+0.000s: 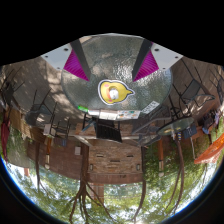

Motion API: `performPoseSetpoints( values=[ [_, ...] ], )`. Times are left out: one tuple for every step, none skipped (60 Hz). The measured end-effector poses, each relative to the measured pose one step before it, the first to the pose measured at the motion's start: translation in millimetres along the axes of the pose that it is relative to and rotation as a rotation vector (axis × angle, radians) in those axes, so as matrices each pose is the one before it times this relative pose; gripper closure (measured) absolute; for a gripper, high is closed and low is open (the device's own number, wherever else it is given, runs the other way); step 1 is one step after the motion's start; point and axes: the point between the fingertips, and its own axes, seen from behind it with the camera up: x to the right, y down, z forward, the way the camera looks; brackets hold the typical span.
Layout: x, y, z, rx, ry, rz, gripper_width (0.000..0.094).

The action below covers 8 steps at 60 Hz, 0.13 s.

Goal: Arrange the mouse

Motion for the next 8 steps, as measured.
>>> performPoseSetpoints(
  values=[
    [0.67,1.38,-2.53,-0.00110,0.00119,-0.0012,0.0083],
    [0.56,1.28,-2.24,-0.00140,0.00153,-0.0021,0.0082],
    [0.87,1.05,-2.51,-0.00152,0.00143,-0.0033,0.0082],
    [-0.62,3.72,-2.01,-0.00096,0.00042,-0.0033,0.0083],
    [-0.82,0.22,-0.38,-0.00100,-0.00100,-0.0027,0.0083],
    [0.00,0.61,-1.72,-0.00055,-0.00096,-0.0018,0.0084],
    [-0.24,0.10,-0.78,0.00002,-0.00108,-0.0007,0.0084],
    [-0.04,0.08,-0.99,0.00083,-0.00047,0.0000,0.0082]
  ],
)
